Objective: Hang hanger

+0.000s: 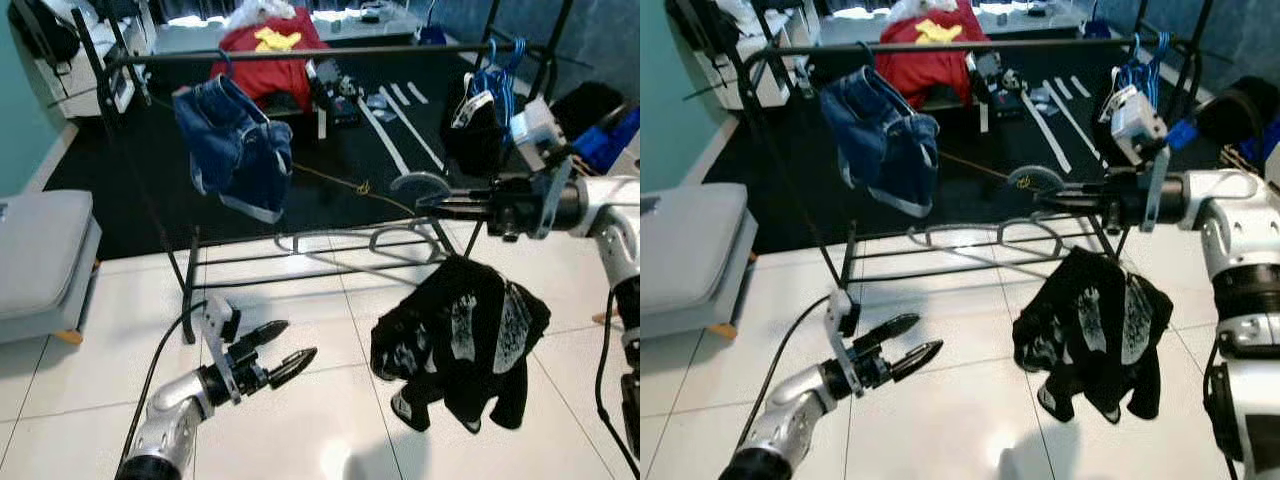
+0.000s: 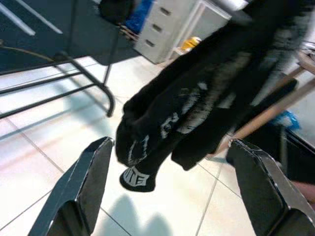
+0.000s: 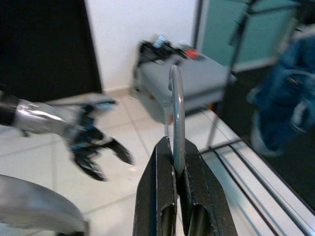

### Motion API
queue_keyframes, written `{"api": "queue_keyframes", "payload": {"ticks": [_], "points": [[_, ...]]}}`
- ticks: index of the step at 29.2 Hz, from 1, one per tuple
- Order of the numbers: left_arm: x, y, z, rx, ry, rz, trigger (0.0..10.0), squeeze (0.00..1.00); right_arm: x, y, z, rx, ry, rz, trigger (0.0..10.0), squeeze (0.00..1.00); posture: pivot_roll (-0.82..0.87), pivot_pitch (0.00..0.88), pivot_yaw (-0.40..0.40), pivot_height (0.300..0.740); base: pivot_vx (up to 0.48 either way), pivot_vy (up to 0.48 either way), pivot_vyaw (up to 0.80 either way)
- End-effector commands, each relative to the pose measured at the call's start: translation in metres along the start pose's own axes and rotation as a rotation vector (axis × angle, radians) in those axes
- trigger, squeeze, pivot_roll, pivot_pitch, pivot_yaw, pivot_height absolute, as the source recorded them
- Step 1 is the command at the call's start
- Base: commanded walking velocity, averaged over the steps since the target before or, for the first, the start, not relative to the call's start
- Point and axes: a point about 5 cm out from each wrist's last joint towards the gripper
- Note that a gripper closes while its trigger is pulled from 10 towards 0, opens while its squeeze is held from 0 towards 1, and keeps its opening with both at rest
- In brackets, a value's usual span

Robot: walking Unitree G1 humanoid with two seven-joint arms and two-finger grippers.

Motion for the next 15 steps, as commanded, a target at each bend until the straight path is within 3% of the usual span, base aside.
{"api": "queue_keyframes", "payload": {"ticks": [1,8,9,10,11,15], "points": [[-0.004,0.000,-0.002,0.042,-0.021,0.079,10.0,1.00,0.016,0.008,0.000,0.075,-0.029,0.008,0.0,0.00,-0.02,0.107,0.037,0.740,0.000,0.000,0.00],[-0.011,-0.003,0.000,0.065,-0.006,0.093,10.0,1.00,0.026,0.017,0.000,0.154,-0.057,-0.035,0.0,0.00,-0.03,0.116,0.035,0.740,0.000,0.000,0.00],[-0.012,-0.002,0.002,0.091,-0.006,0.083,10.0,0.59,0.030,0.021,0.000,0.182,-0.062,-0.052,0.0,0.00,-0.03,0.120,0.034,0.740,0.000,0.000,0.00],[-0.012,-0.002,0.002,0.091,-0.006,0.083,10.0,0.59,0.030,0.021,0.000,0.182,-0.062,-0.052,0.0,0.00,-0.03,0.120,0.034,0.740,0.000,0.000,0.00],[-0.013,0.003,0.005,0.142,-0.004,0.075,10.0,0.00,0.037,0.031,-0.001,0.237,-0.055,-0.091,0.0,0.00,-0.02,0.124,0.030,0.740,0.000,0.000,0.00],[-0.015,0.004,0.006,0.144,0.002,0.081,10.0,0.00,0.040,0.034,-0.002,0.258,-0.054,-0.105,0.0,0.00,-0.02,0.125,0.028,0.740,0.000,0.000,0.00]]}}
Point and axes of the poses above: a point about 5 cm out from each wrist's last joint towards the gripper, its own z axis pointing back from the gripper into the wrist, its own x axis along the axis of the wrist's last joint, y = z × x, and after that the axes turned 13 degrees about -z, right-handed
